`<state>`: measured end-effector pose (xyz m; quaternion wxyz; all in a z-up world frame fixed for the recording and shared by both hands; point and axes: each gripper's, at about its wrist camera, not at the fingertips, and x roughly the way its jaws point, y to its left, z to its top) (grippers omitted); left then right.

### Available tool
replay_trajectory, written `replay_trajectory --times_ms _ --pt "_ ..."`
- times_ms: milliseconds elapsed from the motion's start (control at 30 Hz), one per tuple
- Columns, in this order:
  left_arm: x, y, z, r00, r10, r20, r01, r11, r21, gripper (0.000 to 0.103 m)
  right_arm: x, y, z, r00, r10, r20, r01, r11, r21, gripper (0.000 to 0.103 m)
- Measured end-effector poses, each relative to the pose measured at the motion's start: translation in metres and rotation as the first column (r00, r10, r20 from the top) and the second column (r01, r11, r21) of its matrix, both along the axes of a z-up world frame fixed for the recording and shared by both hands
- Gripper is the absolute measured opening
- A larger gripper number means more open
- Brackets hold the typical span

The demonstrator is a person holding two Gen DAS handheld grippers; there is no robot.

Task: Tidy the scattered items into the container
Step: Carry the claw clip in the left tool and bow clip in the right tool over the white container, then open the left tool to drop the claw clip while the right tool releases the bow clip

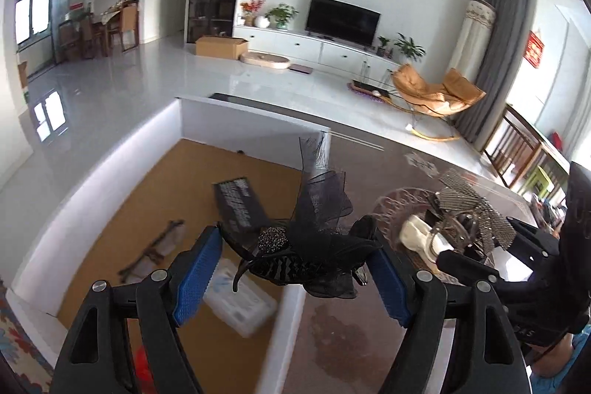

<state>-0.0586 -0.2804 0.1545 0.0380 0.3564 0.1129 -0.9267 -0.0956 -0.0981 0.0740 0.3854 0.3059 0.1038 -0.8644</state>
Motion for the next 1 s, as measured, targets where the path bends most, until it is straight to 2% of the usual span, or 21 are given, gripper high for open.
replay_trajectory --times_ms 100,167,267,400,467,500,533,567,700,733,767,867,1000 --pt "-0.004 -0.060 -0.008 0.993 0.109 0.040 -0.109 0.994 0.006 0.077 -0.010 -0.069 0.008 0.996 0.093 0.016 -0.093 0.996 -0.008 0.050" --pt "-0.005 -0.092 -0.022 0.982 0.171 0.084 -0.172 0.985 0.010 0.077 -0.018 -0.113 0.002 0.989 0.145 0.035 -0.146 0.989 0.017 0.050" --pt "-0.005 -0.125 -0.047 0.962 0.223 0.156 -0.228 0.973 0.019 0.077 -0.031 -0.169 -0.023 0.978 0.190 0.088 -0.198 0.976 0.093 0.050" --pt "-0.005 -0.142 -0.074 0.944 0.244 0.222 -0.252 0.968 0.009 0.077 -0.042 -0.216 -0.058 0.967 0.216 0.134 -0.240 0.949 0.203 0.050" --pt "-0.005 -0.147 -0.083 0.935 0.259 0.244 -0.269 0.963 0.009 0.078 -0.045 -0.226 -0.072 0.960 0.233 0.158 -0.265 0.937 0.227 0.053" --pt "-0.006 -0.150 -0.087 0.928 0.265 0.262 -0.277 0.961 0.012 0.078 -0.046 -0.230 -0.076 0.959 0.233 0.163 -0.268 0.933 0.241 0.059" --pt "-0.007 -0.152 -0.093 0.921 0.268 0.284 -0.284 0.959 0.014 0.079 -0.048 -0.233 -0.078 0.960 0.232 0.159 -0.267 0.929 0.256 0.078" --pt "-0.010 -0.153 -0.098 0.912 0.271 0.307 -0.289 0.957 0.012 0.079 -0.050 -0.235 -0.080 0.961 0.235 0.144 -0.266 0.926 0.268 0.082" --pt "-0.009 -0.154 -0.112 0.896 0.296 0.329 -0.314 0.949 0.000 0.082 -0.055 -0.235 -0.081 0.966 0.235 0.110 -0.257 0.928 0.271 0.082" --pt "-0.009 -0.153 -0.113 0.895 0.304 0.327 -0.321 0.947 -0.002 0.089 -0.055 -0.231 -0.081 0.968 0.229 0.107 -0.250 0.931 0.265 0.082" --pt "-0.009 -0.151 -0.113 0.896 0.307 0.320 -0.325 0.946 0.002 0.092 -0.054 -0.227 -0.080 0.970 0.221 0.104 -0.241 0.935 0.262 0.082" --pt "-0.007 -0.144 -0.109 0.899 0.328 0.289 -0.344 0.939 0.004 0.092 -0.054 -0.214 -0.076 0.976 0.199 0.093 -0.216 0.945 0.245 0.082" --pt "-0.008 -0.117 -0.087 0.918 0.336 0.213 -0.340 0.940 -0.018 0.093 -0.055 -0.189 -0.061 0.988 0.146 0.054 -0.154 0.969 0.194 0.082"
